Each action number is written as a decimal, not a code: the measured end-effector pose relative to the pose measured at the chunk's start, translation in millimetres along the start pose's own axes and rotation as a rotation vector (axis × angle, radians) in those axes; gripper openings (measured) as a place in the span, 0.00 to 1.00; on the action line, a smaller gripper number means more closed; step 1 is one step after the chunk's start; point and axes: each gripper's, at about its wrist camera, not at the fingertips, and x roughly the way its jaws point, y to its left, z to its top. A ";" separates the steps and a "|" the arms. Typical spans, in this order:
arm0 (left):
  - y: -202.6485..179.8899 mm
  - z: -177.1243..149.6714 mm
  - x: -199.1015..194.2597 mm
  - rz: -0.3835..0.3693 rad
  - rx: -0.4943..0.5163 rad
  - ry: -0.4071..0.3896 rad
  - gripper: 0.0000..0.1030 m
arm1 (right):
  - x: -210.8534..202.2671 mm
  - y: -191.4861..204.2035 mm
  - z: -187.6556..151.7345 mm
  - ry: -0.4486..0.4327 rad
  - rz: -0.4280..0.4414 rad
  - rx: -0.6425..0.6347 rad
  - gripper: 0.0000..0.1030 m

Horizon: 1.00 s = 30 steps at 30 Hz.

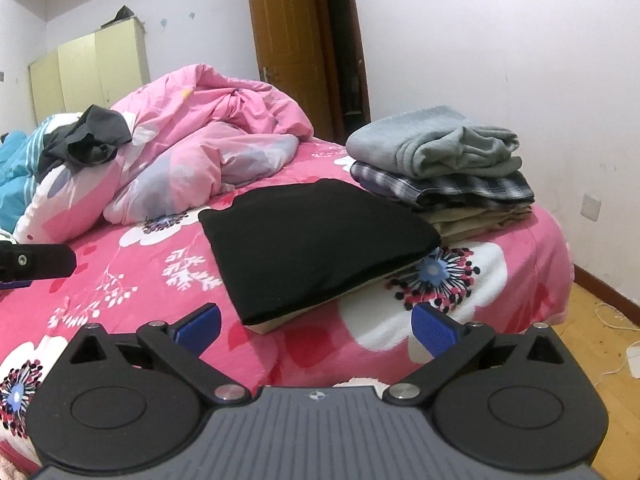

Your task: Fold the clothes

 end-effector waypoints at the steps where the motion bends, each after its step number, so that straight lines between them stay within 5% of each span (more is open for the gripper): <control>1: 0.9 -0.2 -0.5 0.011 -0.002 0.002 1.00 | -0.5 2.9 0.9 0.004 -0.010 0.000 1.00; 9: 5.0 -1.3 -1.6 0.151 0.006 -0.009 1.00 | -5.2 15.2 6.3 -0.008 -0.081 -0.014 1.00; 20: -1.7 -6.3 -2.5 0.176 0.101 -0.003 1.00 | -5.8 19.3 9.3 -0.015 -0.170 0.018 1.00; 30: 5.2 -6.3 -2.5 0.183 0.032 0.008 1.00 | -3.8 23.7 13.4 0.021 -0.201 -0.034 1.00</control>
